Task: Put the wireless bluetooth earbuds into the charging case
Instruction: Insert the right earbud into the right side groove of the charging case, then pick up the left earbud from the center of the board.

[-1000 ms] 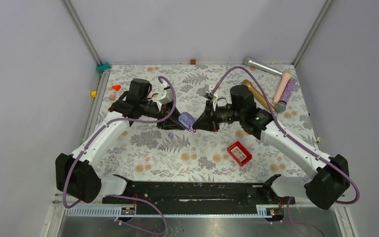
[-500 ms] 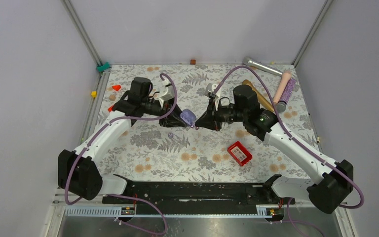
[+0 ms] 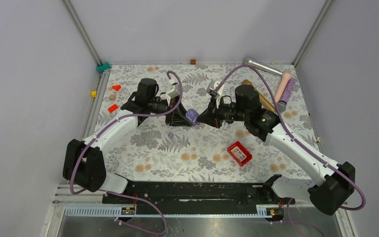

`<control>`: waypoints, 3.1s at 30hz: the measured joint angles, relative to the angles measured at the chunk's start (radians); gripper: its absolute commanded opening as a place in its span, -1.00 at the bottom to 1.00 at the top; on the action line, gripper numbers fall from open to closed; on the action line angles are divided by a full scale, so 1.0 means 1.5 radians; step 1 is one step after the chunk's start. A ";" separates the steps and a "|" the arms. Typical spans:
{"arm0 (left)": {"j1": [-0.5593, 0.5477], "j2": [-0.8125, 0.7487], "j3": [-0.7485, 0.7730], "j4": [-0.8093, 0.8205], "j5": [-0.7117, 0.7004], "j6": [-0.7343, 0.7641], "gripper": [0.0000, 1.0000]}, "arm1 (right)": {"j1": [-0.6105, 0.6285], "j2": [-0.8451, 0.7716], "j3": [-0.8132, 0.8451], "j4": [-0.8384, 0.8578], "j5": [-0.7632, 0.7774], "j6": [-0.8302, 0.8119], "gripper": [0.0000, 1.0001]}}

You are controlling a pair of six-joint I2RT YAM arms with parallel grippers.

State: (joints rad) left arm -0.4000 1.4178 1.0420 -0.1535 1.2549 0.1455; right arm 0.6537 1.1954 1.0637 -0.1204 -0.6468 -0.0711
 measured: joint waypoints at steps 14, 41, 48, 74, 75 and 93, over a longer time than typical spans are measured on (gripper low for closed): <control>-0.013 -0.003 -0.003 0.012 0.012 -0.003 -1.00 | -0.002 0.000 -0.002 0.005 0.043 -0.010 -0.92; -0.013 -0.019 -0.003 0.013 0.016 0.001 -1.00 | -0.006 0.001 -0.028 0.049 0.039 -0.002 -0.86; -0.011 -0.019 -0.003 0.013 0.014 0.002 -1.00 | -0.006 0.015 -0.039 0.082 0.032 0.029 -0.85; -0.011 -0.028 -0.003 0.013 0.014 0.008 -1.00 | -0.008 0.017 -0.039 0.080 -0.002 0.033 -0.34; -0.011 -0.028 -0.003 0.013 0.014 0.008 -1.00 | -0.009 0.016 -0.036 0.073 -0.004 0.033 -0.32; -0.009 -0.029 0.034 -0.117 0.007 0.096 -1.00 | -0.084 -0.021 -0.031 0.089 -0.066 0.087 -0.33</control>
State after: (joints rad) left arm -0.4133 1.3743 1.0924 -0.3294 1.2659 0.2890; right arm 0.5270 1.1633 1.0180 0.0132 -0.7464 0.0593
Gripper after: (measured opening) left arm 0.339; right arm 0.335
